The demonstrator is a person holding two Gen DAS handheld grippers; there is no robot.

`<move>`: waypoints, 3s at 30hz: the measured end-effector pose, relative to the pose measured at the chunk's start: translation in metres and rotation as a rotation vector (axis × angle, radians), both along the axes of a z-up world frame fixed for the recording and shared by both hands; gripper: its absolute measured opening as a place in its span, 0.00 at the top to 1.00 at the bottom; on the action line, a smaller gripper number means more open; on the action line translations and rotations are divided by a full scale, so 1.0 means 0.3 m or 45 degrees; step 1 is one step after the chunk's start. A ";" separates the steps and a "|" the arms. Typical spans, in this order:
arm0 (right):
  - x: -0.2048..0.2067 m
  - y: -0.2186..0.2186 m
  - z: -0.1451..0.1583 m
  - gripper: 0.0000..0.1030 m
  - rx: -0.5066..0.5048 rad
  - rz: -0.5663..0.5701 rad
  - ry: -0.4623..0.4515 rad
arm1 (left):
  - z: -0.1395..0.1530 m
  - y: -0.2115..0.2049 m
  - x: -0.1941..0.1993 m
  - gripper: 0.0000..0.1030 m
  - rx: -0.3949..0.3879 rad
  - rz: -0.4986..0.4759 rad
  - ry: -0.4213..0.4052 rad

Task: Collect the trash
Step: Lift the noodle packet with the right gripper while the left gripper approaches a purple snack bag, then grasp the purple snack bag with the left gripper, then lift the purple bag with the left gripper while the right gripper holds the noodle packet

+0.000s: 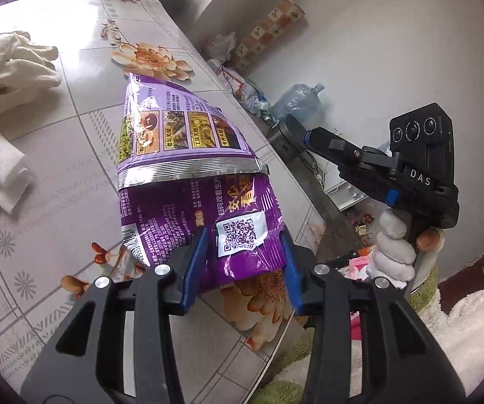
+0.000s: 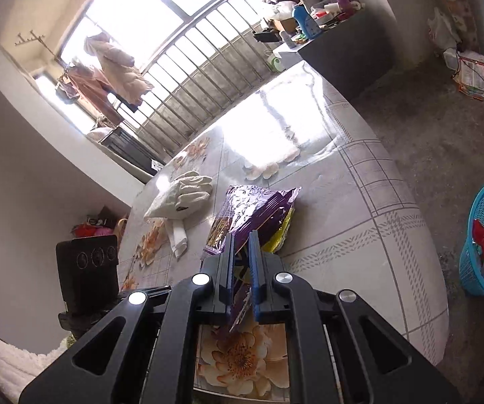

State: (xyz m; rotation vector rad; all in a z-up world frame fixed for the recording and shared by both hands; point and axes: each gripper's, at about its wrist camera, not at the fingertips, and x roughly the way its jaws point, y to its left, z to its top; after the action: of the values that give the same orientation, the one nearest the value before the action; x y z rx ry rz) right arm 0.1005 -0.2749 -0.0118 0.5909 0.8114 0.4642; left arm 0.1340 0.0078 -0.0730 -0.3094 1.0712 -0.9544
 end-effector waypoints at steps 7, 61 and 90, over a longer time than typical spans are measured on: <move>0.118 0.177 -0.087 0.91 -0.063 0.170 0.160 | -0.006 -0.004 -0.036 0.49 0.029 -0.070 -0.008; -0.011 0.090 -0.186 0.44 0.115 0.157 0.292 | -0.086 0.154 0.021 0.99 -0.034 0.316 0.338; -0.080 -0.064 -0.244 0.22 0.990 0.098 0.132 | 0.175 0.247 0.016 1.00 -0.659 0.241 0.265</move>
State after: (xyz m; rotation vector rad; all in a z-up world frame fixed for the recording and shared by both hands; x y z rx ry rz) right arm 0.0765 -0.2941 -0.0850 1.3123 0.7393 0.8340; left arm 0.1388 0.0821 -0.0206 -0.9363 0.9477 -1.0335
